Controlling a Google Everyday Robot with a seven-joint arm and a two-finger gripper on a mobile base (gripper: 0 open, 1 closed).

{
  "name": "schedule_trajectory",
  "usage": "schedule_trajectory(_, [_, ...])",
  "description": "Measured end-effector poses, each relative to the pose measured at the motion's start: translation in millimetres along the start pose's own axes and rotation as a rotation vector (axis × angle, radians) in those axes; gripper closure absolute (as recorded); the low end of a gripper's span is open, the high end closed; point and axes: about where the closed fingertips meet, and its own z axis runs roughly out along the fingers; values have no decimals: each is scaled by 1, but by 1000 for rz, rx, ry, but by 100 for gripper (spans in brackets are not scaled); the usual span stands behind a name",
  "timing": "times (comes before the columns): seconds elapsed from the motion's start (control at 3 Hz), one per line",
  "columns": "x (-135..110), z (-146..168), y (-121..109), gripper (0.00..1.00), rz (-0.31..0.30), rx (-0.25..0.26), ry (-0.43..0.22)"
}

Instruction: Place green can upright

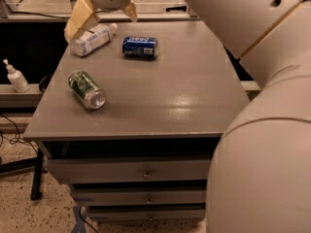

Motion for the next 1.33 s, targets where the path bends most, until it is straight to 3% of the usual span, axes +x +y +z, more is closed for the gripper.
schedule_trajectory(0.33, [-6,32,36,0,12,-56,-26])
schedule_trajectory(0.67, [1,65,65,0,-13,-99,-39])
schedule_trajectory(1.0, [6,85,81,0,-29,-122,-44])
schedule_trajectory(1.33, [36,144,61,0,-20,-104,83])
